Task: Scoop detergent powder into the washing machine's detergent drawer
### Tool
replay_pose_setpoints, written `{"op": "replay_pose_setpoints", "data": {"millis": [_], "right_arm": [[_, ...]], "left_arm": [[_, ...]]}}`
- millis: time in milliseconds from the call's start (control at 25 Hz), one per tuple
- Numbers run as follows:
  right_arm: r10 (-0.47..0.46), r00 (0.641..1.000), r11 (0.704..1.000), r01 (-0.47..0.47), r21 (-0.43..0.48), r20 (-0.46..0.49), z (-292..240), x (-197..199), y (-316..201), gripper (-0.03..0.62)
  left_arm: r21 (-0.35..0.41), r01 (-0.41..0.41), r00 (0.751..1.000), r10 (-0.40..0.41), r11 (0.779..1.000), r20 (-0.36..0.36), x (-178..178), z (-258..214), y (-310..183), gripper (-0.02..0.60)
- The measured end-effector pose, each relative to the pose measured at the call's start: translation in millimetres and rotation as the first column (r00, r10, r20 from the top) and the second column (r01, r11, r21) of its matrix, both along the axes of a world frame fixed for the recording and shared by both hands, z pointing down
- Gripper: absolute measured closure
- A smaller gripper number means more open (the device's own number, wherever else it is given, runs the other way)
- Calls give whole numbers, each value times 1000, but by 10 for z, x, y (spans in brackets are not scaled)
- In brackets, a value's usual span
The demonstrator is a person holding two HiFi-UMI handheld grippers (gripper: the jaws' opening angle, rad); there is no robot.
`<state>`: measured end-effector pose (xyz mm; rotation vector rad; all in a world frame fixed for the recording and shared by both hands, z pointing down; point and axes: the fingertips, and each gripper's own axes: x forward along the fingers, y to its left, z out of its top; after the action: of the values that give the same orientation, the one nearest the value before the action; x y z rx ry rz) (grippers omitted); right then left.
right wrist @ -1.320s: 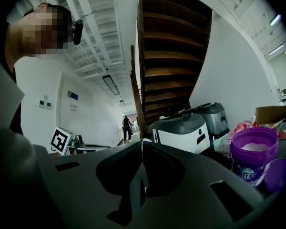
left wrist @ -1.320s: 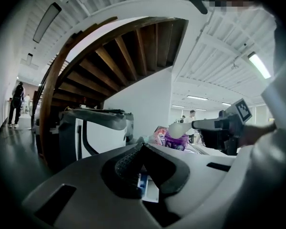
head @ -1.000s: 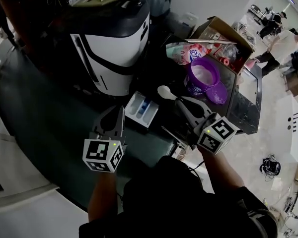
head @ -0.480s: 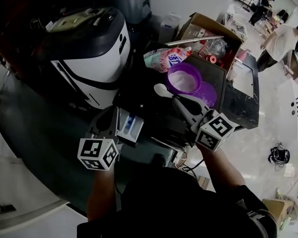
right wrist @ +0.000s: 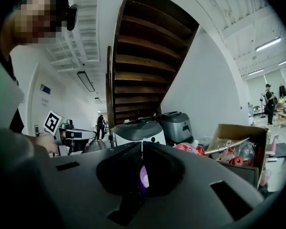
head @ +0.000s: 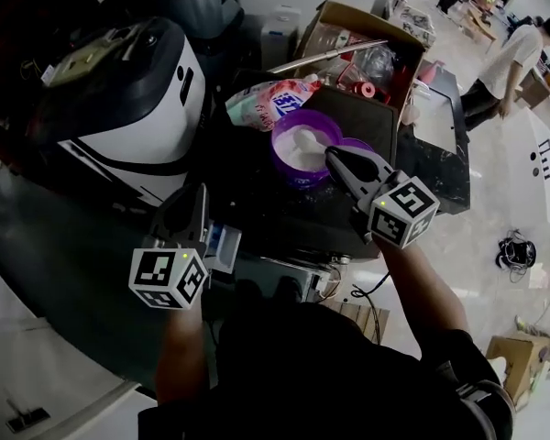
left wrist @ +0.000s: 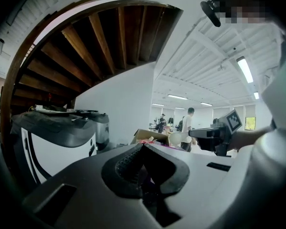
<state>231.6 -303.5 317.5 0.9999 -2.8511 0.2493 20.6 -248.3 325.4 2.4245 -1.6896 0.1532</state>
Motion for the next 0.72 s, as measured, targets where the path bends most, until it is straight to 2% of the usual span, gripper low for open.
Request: {"op": "replay_pose_setpoints", "data": {"millis": [200, 360, 720], "right_arm": [[45, 994, 999, -45, 0, -102, 129, 57, -200, 574], [61, 979, 997, -68, -30, -192, 353, 103, -314, 574], [-12, 924, 995, -26, -94, -382, 700, 129, -443, 574]], "left_arm": [[2, -74, 997, 74, 997, 5, 124, 28, -155, 574], [-13, -104, 995, 104, 995, -7, 137, 130, -199, 574], [-47, -128, 992, 128, 991, -18, 85, 270, -239, 574]]}}
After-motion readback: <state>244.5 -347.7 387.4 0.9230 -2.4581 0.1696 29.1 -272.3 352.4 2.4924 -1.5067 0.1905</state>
